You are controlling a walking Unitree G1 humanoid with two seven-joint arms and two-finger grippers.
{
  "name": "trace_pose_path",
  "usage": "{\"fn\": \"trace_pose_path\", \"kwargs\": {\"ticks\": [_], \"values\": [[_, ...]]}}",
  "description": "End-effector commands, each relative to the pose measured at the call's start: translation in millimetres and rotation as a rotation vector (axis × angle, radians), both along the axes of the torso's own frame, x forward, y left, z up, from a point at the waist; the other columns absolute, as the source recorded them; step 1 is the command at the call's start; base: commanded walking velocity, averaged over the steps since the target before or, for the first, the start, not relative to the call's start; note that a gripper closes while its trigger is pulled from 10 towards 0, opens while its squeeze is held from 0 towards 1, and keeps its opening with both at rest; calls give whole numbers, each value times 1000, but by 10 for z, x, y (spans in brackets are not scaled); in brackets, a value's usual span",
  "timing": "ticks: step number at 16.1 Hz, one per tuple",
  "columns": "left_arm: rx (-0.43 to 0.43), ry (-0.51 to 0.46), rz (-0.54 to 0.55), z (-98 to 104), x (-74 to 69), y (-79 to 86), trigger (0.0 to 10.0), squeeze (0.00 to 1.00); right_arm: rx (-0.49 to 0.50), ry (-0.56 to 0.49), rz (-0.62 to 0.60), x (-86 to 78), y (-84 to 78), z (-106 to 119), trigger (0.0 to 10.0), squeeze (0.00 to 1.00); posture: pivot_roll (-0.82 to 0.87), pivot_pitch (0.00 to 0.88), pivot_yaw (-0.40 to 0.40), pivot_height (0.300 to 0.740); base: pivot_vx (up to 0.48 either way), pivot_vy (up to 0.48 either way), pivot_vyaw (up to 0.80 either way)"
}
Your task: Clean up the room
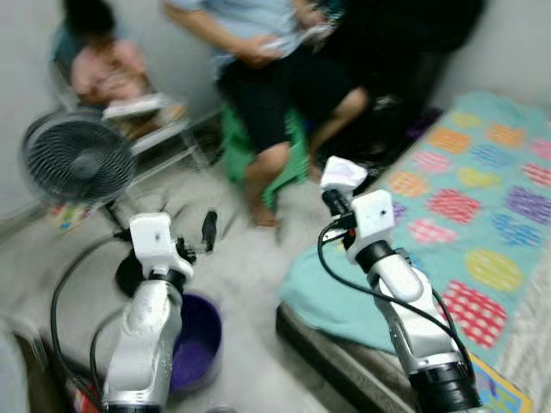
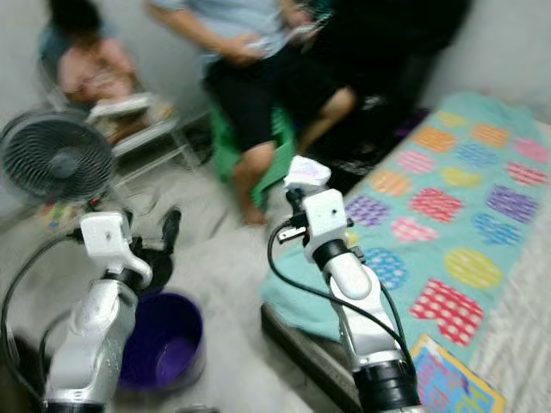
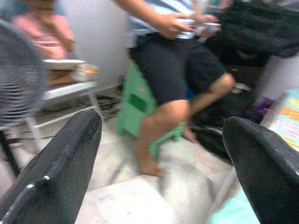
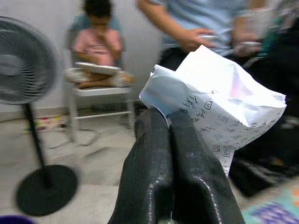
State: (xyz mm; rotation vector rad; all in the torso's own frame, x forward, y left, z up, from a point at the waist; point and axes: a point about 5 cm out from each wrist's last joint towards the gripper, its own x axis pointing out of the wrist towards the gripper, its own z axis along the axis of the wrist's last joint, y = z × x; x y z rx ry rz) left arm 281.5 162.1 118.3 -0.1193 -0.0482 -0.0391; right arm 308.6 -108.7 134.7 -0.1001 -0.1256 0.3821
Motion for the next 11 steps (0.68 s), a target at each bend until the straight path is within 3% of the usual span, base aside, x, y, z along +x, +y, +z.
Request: {"fn": "trace_pose_path", "kwargs": {"ticks": [1,3,5,11], "values": [[16,-1,11,15,20,44,10000,0,0,-11,20,-12,61,15,10000,0,-34,36,33,740,0,0,800],[22,-5,14,27,32,51,10000,0,21,-12,16,4,69,23,10000,0,-30,36,35,740,0,0,800],[34,-7,33,32,13,84,10000,0,41,-4,2,41,72,20,10000,0,-10,33,28,740,0,0,0],[47,-17,180,-3,-161,321,10000,0,39,28,123,135,372,-26,10000,0,82,0,-90,740,0,0,0]]}}
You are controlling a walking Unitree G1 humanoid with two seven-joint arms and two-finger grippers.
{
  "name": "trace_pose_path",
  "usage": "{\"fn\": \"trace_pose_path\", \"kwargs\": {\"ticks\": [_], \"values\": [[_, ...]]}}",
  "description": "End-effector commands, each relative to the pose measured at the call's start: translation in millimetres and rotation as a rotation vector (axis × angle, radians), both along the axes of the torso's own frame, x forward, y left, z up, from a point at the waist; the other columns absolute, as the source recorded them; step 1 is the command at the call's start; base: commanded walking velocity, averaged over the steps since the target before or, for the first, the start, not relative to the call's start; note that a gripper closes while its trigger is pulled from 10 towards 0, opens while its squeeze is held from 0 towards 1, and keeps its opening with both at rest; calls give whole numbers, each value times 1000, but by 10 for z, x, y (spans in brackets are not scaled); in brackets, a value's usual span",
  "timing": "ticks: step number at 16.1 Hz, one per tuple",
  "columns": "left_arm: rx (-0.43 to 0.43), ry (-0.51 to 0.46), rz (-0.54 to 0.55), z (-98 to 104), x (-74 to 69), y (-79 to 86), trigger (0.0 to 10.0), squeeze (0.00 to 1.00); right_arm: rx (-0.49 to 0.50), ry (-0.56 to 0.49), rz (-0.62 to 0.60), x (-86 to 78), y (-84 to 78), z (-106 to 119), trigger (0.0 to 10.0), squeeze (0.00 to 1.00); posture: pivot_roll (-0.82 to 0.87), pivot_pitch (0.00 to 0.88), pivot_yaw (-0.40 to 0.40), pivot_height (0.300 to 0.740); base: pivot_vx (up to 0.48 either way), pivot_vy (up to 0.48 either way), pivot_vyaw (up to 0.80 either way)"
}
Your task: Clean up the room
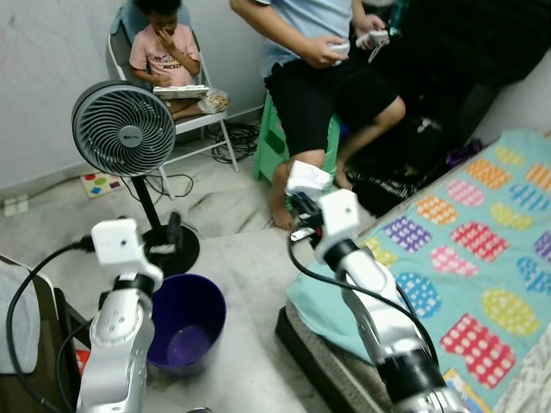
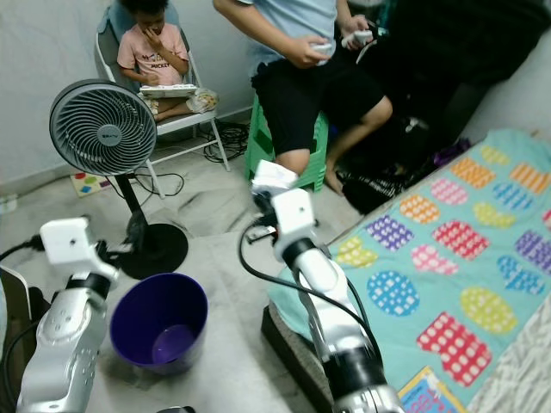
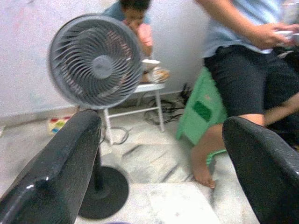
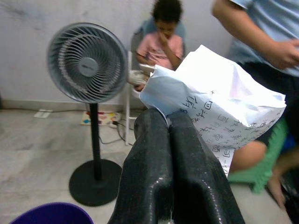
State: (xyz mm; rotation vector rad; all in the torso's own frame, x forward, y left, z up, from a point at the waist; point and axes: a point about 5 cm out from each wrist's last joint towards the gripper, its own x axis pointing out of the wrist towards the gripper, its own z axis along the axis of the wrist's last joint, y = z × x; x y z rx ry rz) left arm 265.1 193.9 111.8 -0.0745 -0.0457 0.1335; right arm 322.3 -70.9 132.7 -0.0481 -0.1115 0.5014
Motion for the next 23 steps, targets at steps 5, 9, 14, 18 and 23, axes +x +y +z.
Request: {"fn": "trace_pose_path", "kwargs": {"ticks": [5,9,14,18,23], "values": [[25,-48,41,56,56,21,10000,0,-26,-7,17,107,30,-15,10000,0,85,0,-111,740,0,0,0],[39,-35,57,-36,-9,108,10000,0,-58,-2,-11,85,-28,-113,10000,0,61,0,-104,740,0,0,0],[32,37,-2,-245,-41,60,10000,0,-100,41,-71,-140,-297,-372,10000,0,-24,0,-49,740,0,0,0],[10,138,-20,-578,-107,-81,10000,0,-205,125,-93,-310,-531,-691,10000,0,-28,0,-62,740,0,0,0],[10,95,-79,-462,-132,-144,10000,0,-180,79,-135,-349,-584,-526,10000,0,-42,0,-35,740,0,0,0]]}}
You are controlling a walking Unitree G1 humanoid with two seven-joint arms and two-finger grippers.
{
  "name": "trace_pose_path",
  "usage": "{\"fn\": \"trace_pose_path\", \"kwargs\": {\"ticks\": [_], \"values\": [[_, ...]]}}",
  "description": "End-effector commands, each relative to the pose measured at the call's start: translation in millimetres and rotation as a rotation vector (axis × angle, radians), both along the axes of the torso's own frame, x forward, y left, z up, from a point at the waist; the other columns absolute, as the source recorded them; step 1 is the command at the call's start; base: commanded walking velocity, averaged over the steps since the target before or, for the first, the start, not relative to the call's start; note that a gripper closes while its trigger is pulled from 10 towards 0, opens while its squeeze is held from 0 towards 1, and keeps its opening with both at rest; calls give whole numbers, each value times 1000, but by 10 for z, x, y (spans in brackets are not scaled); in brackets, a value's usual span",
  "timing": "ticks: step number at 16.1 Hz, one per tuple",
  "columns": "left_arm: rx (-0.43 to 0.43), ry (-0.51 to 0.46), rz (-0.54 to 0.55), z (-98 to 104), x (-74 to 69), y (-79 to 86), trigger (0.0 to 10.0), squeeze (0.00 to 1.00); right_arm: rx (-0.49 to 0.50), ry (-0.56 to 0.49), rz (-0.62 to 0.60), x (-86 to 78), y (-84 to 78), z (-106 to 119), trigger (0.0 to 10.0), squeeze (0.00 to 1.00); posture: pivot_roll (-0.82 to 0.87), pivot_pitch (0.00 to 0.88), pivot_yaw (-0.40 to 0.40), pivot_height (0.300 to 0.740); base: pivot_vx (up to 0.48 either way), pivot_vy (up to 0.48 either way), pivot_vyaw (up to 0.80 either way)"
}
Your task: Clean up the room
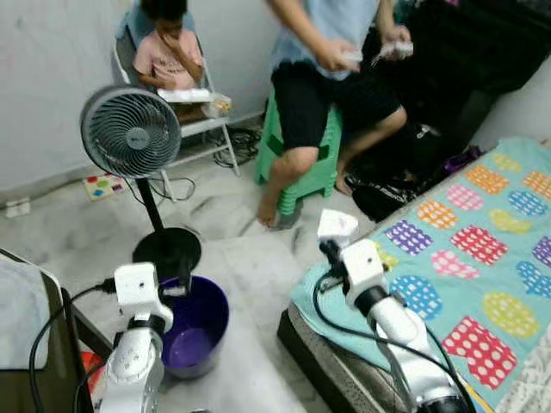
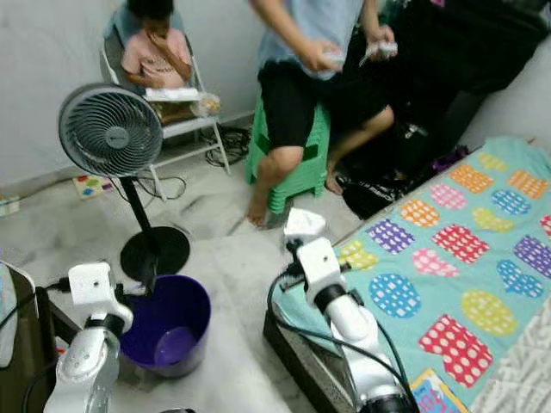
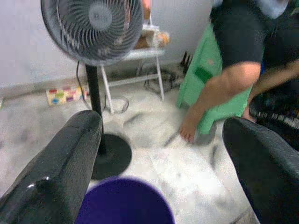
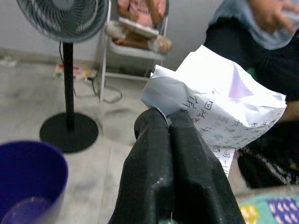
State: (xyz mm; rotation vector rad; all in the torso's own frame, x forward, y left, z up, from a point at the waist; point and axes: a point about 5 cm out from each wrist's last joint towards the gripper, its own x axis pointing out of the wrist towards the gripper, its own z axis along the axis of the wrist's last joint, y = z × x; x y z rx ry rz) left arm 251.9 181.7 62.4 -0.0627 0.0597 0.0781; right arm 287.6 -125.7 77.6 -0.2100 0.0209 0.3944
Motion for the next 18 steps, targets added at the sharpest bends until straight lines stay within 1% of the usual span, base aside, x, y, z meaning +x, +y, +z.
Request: {"fn": "trace_pose_path", "kwargs": {"ticks": [1,2,3,4,5,6,7,8,9,10,13,16,18], "values": [[0,-49,-27,132,100,-35,10000,0,23,-20,-29,90,-31,91,10000,0,-44,0,-43,740,0,0,0],[1,-65,-19,133,129,-22,10000,0,-4,-38,-21,130,1,84,10000,0,-52,0,-47,740,0,0,0],[-18,-72,13,177,102,14,10000,0,18,-19,-82,177,-53,148,10000,0,-48,0,-55,740,0,0,0],[-25,-81,3,211,104,19,10000,0,49,-29,-94,213,-64,230,10000,0,-48,0,-61,740,0,0,0],[-14,-72,-9,163,69,37,10000,0,42,-45,-88,207,-69,243,10000,0,-50,0,-62,740,0,0,0],[8,-39,17,53,46,107,10000,0,23,-33,-93,210,-81,176,10000,0,-49,0,-54,740,0,0,0],[1,-37,38,51,55,133,10000,0,19,-39,-101,218,-87,181,10000,0,-47,0,-44,740,0,0,0],[-7,-51,35,89,95,120,10000,0,19,-60,-96,235,-72,209,10000,0,-42,0,-38,740,0,0,0],[-9,-61,25,114,124,86,10000,0,14,-67,-96,238,-69,217,10000,0,-44,0,-30,740,0,0,800],[-12,-72,0,151,193,31,10000,0,19,-68,-96,263,-36,239,10000,0,-57,0,-21,740,0,0,800],[-16,-86,-12,188,279,-12,10000,0,35,-95,-76,315,3,330,10000,0,-61,0,-13,740,0,0,800],[-13,-92,-17,223,278,-15,10000,0,44,-113,-68,366,35,399,10000,0,-45,0,-6,740,0,0,800],[-3,-105,-9,274,274,22,10000,0,42,-101,-55,353,76,366,10000,0,-23,0,-20,740,0,0,800]]}}
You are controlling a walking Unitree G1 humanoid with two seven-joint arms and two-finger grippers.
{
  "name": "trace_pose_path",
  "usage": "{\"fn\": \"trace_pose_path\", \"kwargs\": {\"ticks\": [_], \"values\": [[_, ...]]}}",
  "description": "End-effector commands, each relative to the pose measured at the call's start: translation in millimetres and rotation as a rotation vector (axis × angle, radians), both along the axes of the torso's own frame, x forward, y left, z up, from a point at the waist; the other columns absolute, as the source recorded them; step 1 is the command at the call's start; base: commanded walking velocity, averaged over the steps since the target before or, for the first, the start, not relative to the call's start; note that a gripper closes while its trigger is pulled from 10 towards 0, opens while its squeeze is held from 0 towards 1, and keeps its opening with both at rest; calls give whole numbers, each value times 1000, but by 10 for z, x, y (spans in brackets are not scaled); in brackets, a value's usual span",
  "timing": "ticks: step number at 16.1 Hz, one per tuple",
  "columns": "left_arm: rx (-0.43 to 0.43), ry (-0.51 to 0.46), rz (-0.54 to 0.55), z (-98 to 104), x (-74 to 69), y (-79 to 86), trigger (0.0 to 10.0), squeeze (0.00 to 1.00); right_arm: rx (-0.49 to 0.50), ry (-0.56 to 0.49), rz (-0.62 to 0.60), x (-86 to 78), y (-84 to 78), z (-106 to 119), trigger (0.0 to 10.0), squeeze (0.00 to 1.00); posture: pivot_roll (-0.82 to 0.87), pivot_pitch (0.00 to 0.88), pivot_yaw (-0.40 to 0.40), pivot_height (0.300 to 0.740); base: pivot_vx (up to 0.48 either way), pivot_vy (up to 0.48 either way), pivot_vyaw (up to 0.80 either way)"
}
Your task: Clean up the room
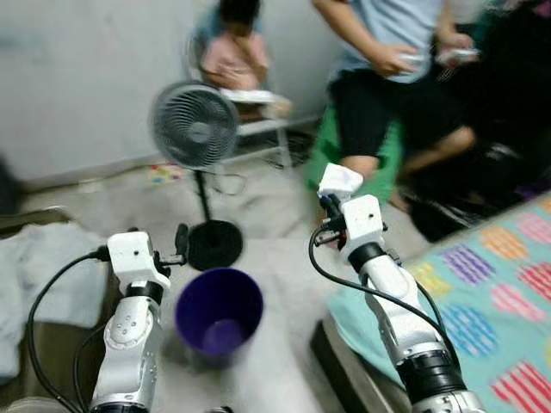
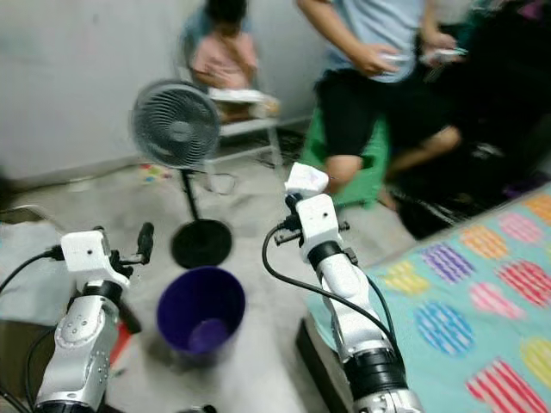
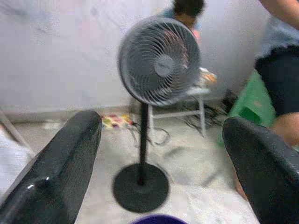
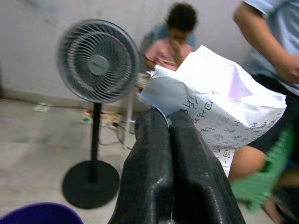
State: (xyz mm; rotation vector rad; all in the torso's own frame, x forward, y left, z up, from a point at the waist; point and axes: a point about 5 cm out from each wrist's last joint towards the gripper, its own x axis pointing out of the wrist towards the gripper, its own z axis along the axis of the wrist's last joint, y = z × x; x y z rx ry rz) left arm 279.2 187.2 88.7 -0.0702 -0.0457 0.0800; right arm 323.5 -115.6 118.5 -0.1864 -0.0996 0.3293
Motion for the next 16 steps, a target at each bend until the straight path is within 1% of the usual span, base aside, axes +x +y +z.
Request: {"fn": "trace_pose_path", "kwargs": {"ticks": [1,2,5,7,8,9,10,11,13,14,16], "values": [[2,-7,1,31,-7,0,10000,0,-16,19,17,-24,23,-60,10000,0,-19,0,-20,740,0,0,800],[3,-9,8,41,-16,19,10000,0,7,20,26,-28,49,-50,10000,0,-15,0,-22,740,0,0,800],[2,-8,29,54,-66,56,10000,0,35,36,29,-34,129,-62,10000,0,-14,0,-20,740,0,0,0],[-6,14,15,15,-83,31,10000,0,33,51,16,-54,165,-116,10000,0,-21,0,-16,740,0,0,0],[0,22,5,8,-79,25,10000,0,27,62,10,-56,167,-134,10000,0,-28,0,-14,740,0,0,0],[0,43,-17,-29,-84,13,10000,0,-14,109,-5,-75,158,-220,10000,0,-30,7,-11,740,0,0,0],[-3,53,-31,-39,-77,5,10000,0,-41,127,-17,-76,142,-254,10000,0,-32,19,-12,740,0,0,0],[10,71,-53,-76,-65,-15,10000,0,-58,175,-22,-91,113,-333,10000,0,-31,25,-14,740,0,0,0],[22,84,-45,-104,-28,3,10000,0,-44,189,-44,-85,58,-350,10000,0,-39,29,-9,740,0,0,0],[22,82,-46,-92,-16,4,10000,0,-76,157,-29,-68,54,-311,10000,0,-41,29,-8,740,0,0,800],[26,82,-53,-78,-4,-14,10000,0,-76,144,-29,-38,61,-270,10000,0,-32,32,-11,740,0,0,800]]}}
